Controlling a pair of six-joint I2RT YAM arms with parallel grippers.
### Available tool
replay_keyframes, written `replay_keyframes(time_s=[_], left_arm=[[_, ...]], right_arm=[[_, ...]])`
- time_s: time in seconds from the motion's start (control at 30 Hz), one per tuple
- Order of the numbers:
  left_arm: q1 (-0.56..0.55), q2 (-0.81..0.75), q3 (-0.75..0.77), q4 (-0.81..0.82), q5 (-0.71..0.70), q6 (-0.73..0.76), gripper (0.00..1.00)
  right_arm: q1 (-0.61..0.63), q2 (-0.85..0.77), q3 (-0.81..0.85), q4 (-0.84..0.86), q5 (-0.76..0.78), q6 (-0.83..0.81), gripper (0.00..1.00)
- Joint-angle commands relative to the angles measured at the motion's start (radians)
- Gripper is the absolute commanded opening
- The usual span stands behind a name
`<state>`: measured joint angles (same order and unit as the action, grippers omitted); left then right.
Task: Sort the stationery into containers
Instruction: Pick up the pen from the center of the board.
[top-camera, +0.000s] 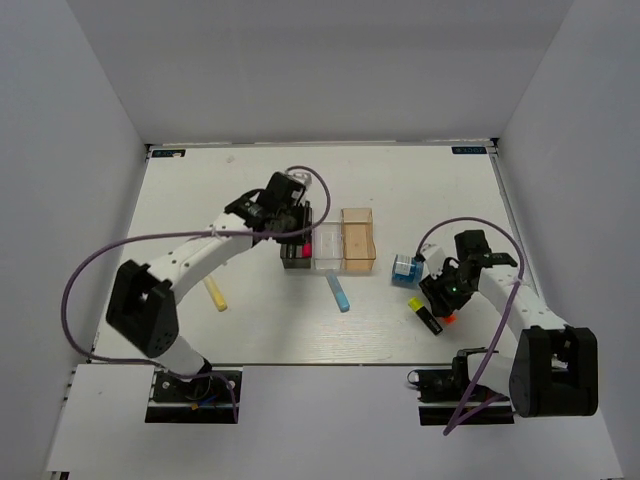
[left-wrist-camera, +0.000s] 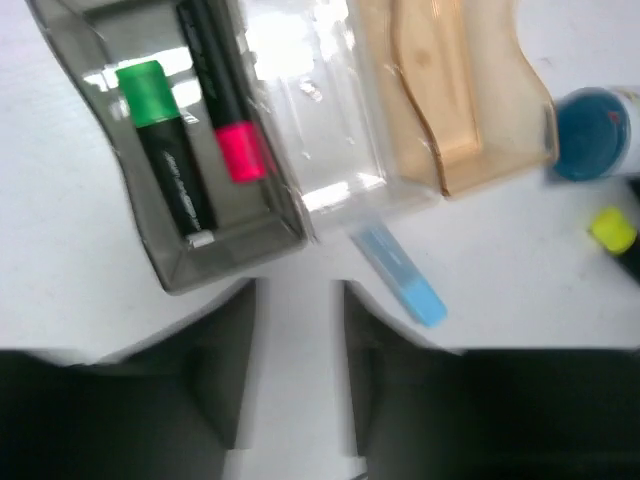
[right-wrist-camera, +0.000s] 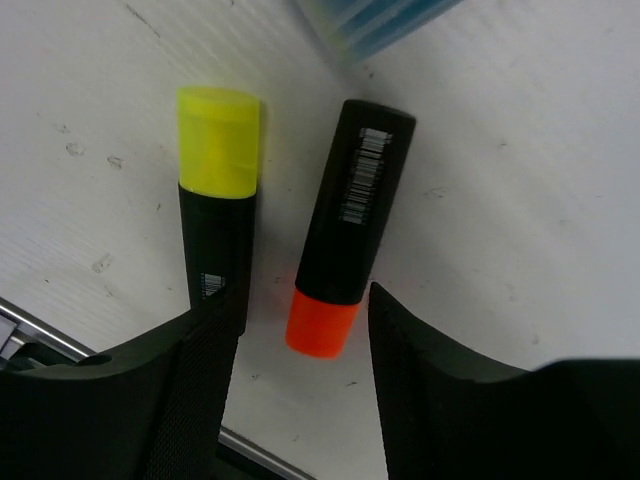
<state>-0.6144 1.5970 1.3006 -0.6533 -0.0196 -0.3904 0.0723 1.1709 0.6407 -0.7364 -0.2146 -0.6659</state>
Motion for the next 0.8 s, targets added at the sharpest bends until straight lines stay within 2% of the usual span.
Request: replay_keyframes(time_s=[0.0, 0.07, 0.1, 0.23, 0.37, 0.47, 0.5, 0.6, 0.7, 0.77], left_arm=[[-0.079, -0.152, -0.137, 0.02, -0.034, -0.022, 0.57], [-0.093, -0.224, -0.24, 0.047, -0.04, -0.051, 0.63], [-0.105, -0.259, -0.265, 0.055, -0.039, -0.059, 0.69], [-0.119, -0.341, -0.375, 0.078, -0.052, -0.081, 0.71], [-0.116, -0.414, -0.44, 0.054, -0.086, -0.074, 0.71], [-0.116, -0.453, -0.457, 0.009, -0.106, -0.065, 0.71], [-0.116, -0.465, -0.46, 0.001, -0.106, -0.067, 0.71], [-0.117, -0.509, -0.509, 0.013, -0.091, -0.087, 0.71], [-0.119, -0.549, -0.558, 0.032, -0.062, -0.123, 0.71], [-0.123, -0.578, -0.58, 0.041, -0.057, -0.136, 0.71]], right_arm=[[0.0, 0.036, -0.029, 0.063, 0.006, -0.06, 0.57], [0.001, 0.058, -0.036, 0.086, 0.001, -0.057, 0.61], [0.004, 0.073, -0.039, 0.086, -0.003, -0.052, 0.61], [0.006, 0.12, -0.042, 0.129, 0.032, -0.032, 0.63], [0.004, 0.17, -0.067, 0.163, 0.058, -0.035, 0.58], [0.003, 0.194, -0.081, 0.16, 0.067, -0.043, 0.4], [0.0, 0.196, -0.088, 0.161, 0.078, -0.041, 0.27], [-0.003, 0.185, -0.104, 0.17, 0.087, -0.046, 0.0], [0.0, 0.136, -0.092, 0.134, 0.087, -0.046, 0.0], [0.003, 0.071, -0.047, 0.048, 0.06, -0.051, 0.0]])
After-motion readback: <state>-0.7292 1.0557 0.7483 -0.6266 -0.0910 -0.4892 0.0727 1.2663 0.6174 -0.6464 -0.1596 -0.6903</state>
